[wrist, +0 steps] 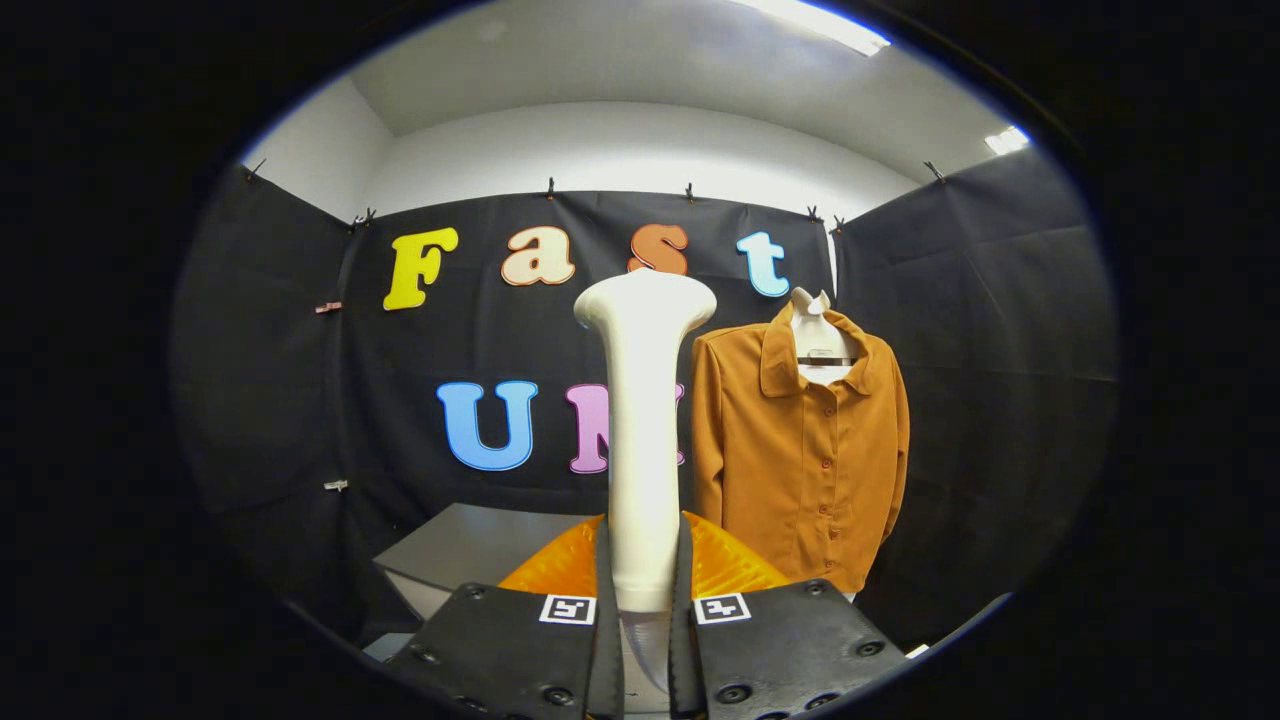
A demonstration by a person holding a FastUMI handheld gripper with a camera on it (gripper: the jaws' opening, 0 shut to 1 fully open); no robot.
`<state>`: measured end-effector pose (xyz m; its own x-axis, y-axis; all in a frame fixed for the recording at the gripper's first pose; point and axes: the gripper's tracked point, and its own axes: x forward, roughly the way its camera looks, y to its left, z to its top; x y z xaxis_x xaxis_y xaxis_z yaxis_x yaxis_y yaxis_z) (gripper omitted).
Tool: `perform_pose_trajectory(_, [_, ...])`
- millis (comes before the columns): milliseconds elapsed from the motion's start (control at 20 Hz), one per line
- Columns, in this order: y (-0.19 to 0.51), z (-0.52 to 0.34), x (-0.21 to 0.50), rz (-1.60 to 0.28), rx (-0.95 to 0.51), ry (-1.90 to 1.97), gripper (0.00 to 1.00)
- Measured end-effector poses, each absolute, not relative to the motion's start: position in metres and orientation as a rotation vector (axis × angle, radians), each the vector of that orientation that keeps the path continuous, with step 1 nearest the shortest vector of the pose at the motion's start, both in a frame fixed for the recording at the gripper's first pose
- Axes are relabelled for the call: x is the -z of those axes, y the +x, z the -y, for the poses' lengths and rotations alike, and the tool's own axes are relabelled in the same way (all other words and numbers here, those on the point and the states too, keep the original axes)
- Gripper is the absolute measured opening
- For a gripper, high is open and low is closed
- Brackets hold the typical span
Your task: Iron the clothes twice with a garment steamer, once on the left side and once on the right side.
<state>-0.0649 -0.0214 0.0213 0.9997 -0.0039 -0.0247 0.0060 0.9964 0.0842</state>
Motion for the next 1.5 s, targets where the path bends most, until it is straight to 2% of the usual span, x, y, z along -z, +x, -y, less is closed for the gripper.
perform_pose_trajectory(1500, [-0.06, 0.004, -0.015, -0.029, -0.011, 0.061, 0.21])
